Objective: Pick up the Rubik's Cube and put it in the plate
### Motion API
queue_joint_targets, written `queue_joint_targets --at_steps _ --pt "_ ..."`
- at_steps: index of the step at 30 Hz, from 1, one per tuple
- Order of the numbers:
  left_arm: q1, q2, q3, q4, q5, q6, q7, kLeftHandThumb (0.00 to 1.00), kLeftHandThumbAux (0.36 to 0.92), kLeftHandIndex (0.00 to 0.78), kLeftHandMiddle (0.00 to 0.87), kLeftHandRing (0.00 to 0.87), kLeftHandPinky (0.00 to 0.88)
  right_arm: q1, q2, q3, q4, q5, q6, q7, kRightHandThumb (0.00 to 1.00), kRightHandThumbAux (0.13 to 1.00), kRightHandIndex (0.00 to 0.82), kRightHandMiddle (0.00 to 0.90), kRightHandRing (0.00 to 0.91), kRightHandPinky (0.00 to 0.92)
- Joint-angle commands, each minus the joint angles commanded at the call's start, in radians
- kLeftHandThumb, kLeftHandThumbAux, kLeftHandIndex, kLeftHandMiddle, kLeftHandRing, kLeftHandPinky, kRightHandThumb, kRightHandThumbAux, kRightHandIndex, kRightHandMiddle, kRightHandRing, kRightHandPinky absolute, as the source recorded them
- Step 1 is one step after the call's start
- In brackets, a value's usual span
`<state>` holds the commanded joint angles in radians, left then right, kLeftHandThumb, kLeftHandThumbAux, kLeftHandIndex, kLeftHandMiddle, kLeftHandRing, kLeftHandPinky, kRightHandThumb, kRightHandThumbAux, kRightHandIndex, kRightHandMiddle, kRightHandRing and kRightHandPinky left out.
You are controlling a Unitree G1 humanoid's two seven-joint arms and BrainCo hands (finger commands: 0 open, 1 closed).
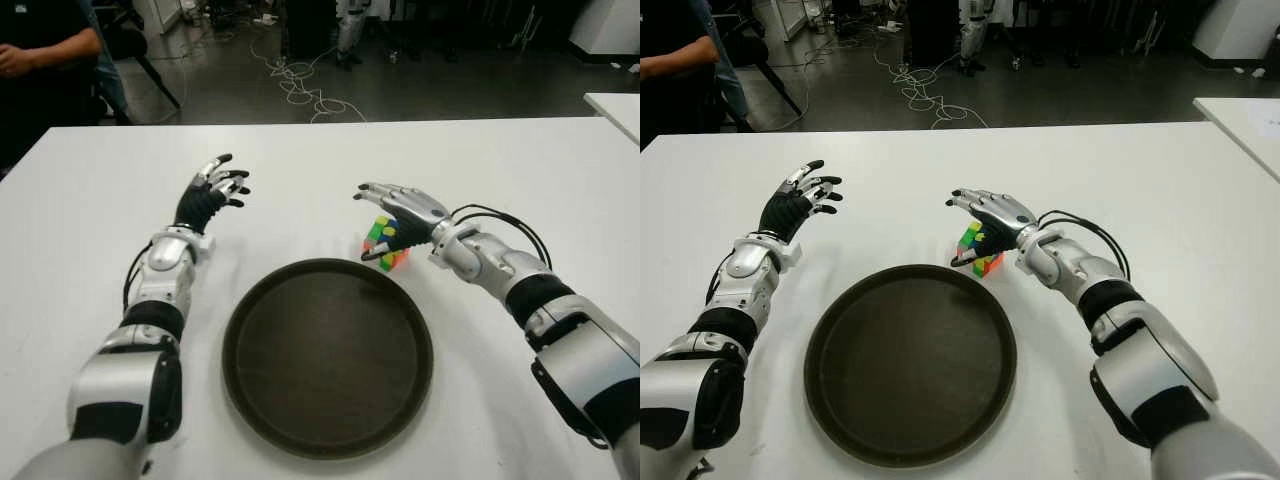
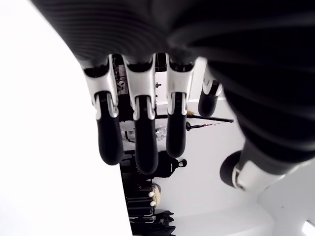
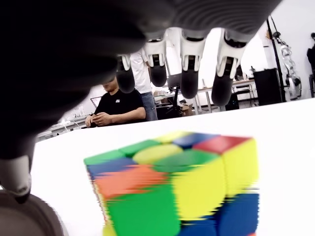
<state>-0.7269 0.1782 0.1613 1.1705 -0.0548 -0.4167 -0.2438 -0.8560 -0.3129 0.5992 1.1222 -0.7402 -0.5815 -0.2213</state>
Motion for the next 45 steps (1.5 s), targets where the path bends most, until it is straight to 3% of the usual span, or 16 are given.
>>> queue_joint_targets --at_steps 11,24,45 --pt "0.004 0.0 -0.001 -0.005 0.002 -0.006 0.006 0.311 0.613 0.112 0.295 0.36 0.417 0.013 -0.041 -0.008 -0.087 -0.003 0.024 0.073 0.0 0.543 0.023 0.084 0.139 0.218" --pt "0.006 0.002 -0.006 -0.006 0.005 -0.006 0.01 0.312 0.609 0.113 0.298 0.363 0.418 0.023 -0.059 -0.02 -0.142 0.008 0.077 0.176 0.0 0.536 0.02 0.074 0.112 0.169" --pt "0.01 0.0 -0.003 -0.013 0.0 -0.003 0.006 0.321 0.621 0.109 0.295 0.365 0.429 0.039 -0.078 -0.028 -0.207 0.01 0.117 0.261 0.0 0.508 0.036 0.073 0.117 0.189"
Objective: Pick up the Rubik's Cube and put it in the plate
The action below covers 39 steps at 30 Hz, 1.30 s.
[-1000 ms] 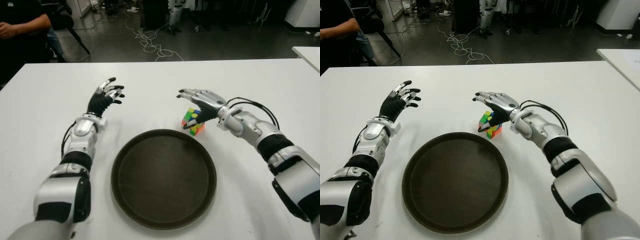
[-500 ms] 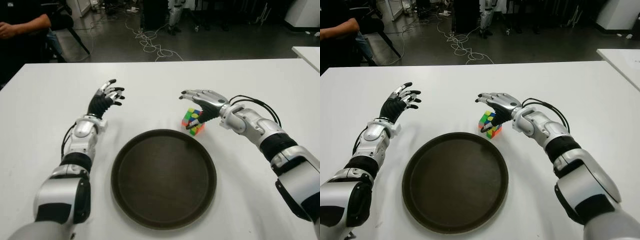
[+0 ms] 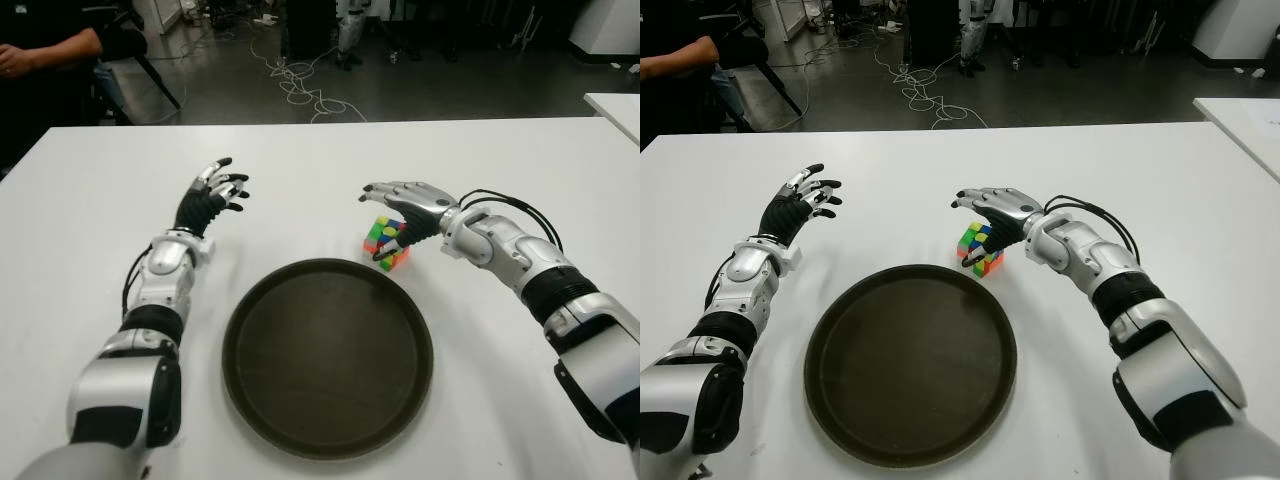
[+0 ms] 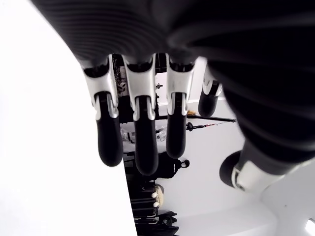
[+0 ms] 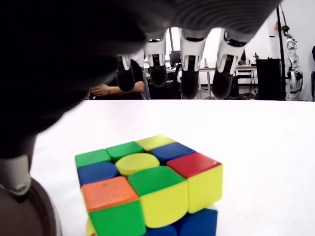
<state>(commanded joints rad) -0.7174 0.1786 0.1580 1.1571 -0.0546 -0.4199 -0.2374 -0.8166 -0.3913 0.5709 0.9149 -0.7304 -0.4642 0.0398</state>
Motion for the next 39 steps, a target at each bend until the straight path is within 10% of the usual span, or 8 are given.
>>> queue_joint_targets --at_steps 39 --pt "0.009 0.001 0.0 -0.018 -0.004 0.004 -0.01 0.316 0.611 0.108 0.296 0.365 0.421 -0.003 0.002 -0.004 -0.006 0.005 0.06 0.096 0.0 0.544 0.056 0.157 0.202 0.248"
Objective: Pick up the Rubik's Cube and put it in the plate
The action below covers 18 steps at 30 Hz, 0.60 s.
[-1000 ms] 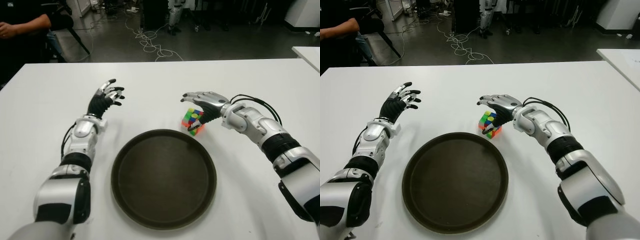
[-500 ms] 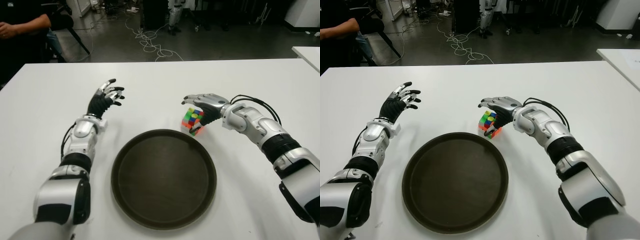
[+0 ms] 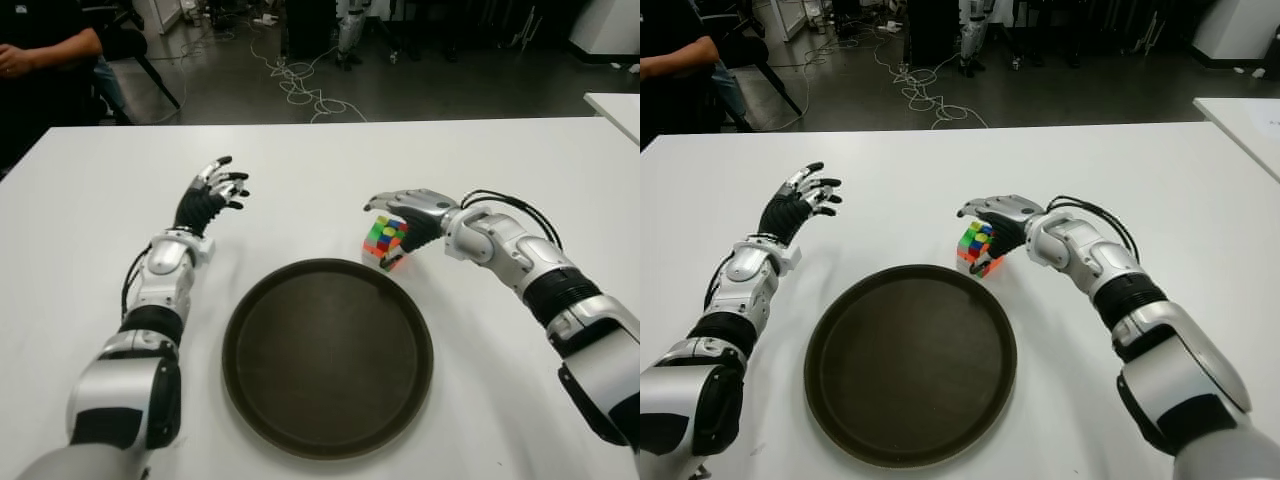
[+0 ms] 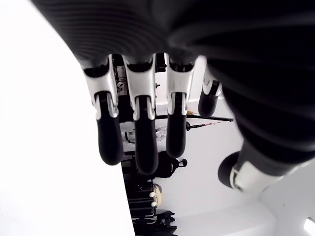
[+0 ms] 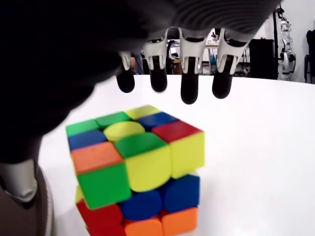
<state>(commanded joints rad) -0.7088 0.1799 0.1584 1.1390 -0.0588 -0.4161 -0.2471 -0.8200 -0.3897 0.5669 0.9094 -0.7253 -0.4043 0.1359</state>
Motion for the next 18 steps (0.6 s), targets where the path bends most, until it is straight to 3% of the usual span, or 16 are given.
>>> queue_joint_targets --at_steps 18 --pt "-0.001 0.002 0.0 0.002 0.003 0.005 0.003 0.294 0.604 0.103 0.293 0.362 0.419 -0.023 0.011 -0.014 0.065 0.017 -0.009 0.012 0.0 0.524 0.069 0.165 0.188 0.204"
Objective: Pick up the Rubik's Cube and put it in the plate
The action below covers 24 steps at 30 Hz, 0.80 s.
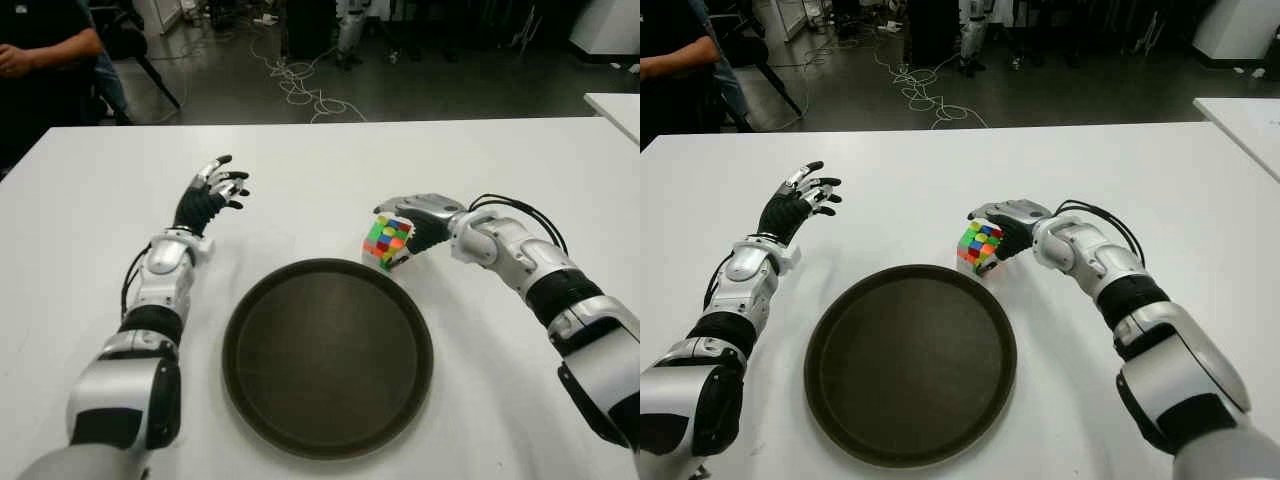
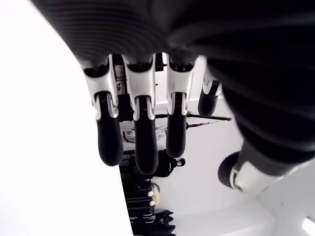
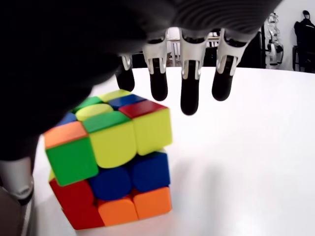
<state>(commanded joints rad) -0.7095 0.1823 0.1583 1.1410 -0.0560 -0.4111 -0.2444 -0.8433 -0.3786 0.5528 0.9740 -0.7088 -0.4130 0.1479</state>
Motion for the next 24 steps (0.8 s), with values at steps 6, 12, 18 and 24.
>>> queue_joint_targets --at_steps 6,12,18,24 --pt "0.0 0.0 0.001 0.002 -0.001 0.0 -0.003 0.296 0.61 0.103 0.29 0.36 0.425 -0.004 0.003 -0.003 0.009 0.009 -0.008 0.017 0.0 0.534 0.076 0.173 0.204 0.23" --pt "0.001 -0.001 0.002 0.002 -0.002 -0.006 -0.002 0.307 0.605 0.108 0.3 0.369 0.432 -0.008 0.01 -0.007 0.028 0.01 -0.011 0.021 0.0 0.546 0.082 0.198 0.232 0.263" --pt "0.002 0.0 -0.001 0.001 0.003 -0.012 0.004 0.317 0.608 0.112 0.295 0.358 0.42 -0.011 0.014 -0.01 0.039 0.011 -0.011 0.021 0.0 0.565 0.09 0.218 0.255 0.292" --pt "0.004 0.001 -0.002 -0.002 0.004 -0.009 0.004 0.313 0.618 0.112 0.296 0.359 0.419 -0.017 0.018 -0.004 0.047 0.001 -0.006 0.015 0.0 0.552 0.083 0.204 0.242 0.275"
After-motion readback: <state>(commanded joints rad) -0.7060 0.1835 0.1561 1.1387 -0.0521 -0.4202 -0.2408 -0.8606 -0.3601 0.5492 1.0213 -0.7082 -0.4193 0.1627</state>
